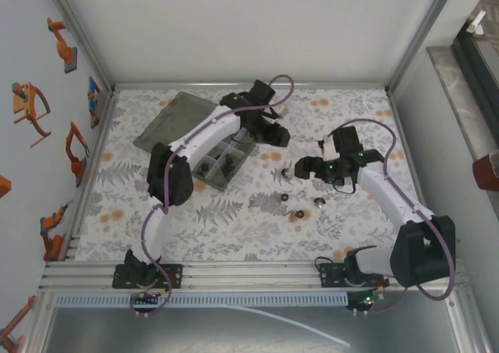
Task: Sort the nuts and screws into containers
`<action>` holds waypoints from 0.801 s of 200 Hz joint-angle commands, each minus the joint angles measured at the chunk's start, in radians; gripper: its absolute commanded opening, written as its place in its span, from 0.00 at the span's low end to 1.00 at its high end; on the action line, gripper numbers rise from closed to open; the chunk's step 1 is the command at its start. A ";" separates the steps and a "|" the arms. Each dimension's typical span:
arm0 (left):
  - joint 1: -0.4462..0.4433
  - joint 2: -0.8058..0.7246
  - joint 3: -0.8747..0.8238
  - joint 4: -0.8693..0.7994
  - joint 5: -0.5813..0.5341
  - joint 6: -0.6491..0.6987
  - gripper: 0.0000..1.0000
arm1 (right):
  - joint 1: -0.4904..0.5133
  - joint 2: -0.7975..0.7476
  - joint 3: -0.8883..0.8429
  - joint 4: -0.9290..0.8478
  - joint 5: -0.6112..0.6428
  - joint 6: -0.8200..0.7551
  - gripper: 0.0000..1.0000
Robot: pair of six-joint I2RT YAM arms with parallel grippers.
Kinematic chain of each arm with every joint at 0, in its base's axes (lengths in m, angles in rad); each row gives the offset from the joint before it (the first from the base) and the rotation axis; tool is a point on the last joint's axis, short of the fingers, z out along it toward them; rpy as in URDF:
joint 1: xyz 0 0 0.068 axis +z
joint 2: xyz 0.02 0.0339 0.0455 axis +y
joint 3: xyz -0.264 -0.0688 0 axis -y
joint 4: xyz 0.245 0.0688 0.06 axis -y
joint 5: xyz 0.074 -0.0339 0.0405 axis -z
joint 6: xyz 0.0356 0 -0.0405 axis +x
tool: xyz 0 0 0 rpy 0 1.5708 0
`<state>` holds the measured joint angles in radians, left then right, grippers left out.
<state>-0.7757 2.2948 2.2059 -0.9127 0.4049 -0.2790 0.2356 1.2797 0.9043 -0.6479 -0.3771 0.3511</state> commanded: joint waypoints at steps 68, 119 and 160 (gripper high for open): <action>-0.086 0.215 0.156 -0.151 -0.092 -0.105 0.37 | -0.014 -0.150 -0.087 -0.088 -0.022 -0.027 0.99; -0.086 0.297 0.242 -0.163 -0.141 -0.087 0.37 | -0.013 -0.140 -0.082 -0.088 -0.031 -0.038 0.99; -0.089 0.333 0.259 -0.154 -0.125 -0.068 0.36 | -0.015 -0.134 -0.084 -0.087 -0.026 -0.039 0.99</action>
<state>-0.8600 2.5977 2.4378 -1.0374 0.2810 -0.3618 0.2291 1.1423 0.8204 -0.7185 -0.3931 0.3313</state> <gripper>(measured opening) 0.368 0.986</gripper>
